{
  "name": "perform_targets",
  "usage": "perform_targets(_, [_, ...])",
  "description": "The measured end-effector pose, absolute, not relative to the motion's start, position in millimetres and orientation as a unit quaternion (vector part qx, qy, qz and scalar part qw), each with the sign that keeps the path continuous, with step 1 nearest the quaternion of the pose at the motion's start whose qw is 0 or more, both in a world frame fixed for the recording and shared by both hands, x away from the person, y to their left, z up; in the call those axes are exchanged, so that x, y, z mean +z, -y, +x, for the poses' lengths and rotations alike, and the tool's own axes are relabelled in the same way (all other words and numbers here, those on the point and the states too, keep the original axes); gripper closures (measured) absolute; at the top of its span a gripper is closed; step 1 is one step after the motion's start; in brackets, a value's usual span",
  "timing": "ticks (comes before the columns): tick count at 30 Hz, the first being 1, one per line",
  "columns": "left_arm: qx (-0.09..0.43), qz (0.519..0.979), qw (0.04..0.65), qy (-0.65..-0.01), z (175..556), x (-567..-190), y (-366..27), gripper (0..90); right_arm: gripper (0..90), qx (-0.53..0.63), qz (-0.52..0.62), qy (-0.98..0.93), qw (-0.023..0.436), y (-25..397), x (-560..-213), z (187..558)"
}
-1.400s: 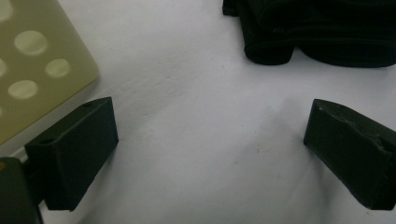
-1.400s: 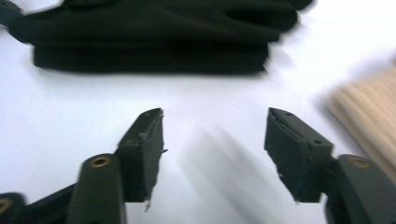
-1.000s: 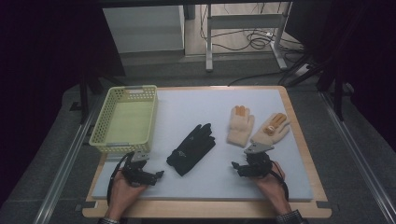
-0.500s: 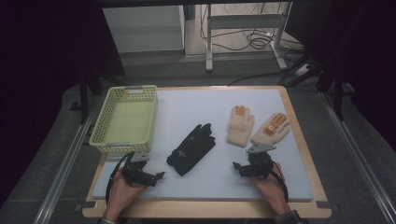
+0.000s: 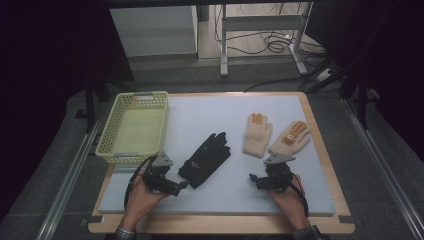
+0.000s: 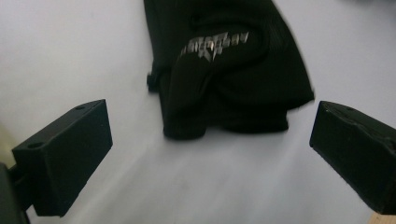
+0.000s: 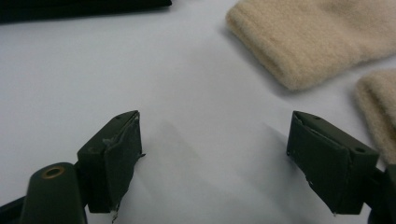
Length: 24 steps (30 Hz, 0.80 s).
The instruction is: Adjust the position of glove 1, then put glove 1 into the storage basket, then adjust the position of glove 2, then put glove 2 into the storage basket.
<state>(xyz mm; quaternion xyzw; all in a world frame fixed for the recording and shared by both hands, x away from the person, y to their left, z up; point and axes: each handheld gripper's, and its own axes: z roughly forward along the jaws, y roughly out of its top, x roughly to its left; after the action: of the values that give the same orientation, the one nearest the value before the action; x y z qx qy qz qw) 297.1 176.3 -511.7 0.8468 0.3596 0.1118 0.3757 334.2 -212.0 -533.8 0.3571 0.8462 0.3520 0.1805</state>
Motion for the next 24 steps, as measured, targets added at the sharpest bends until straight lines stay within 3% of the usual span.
perform_targets(24, [0.085,0.872,0.318,-0.363,358.0,-515.6,-106.6,0.0,17.8,0.352,0.357,-0.846,0.18,212.1,-533.9,334.2])
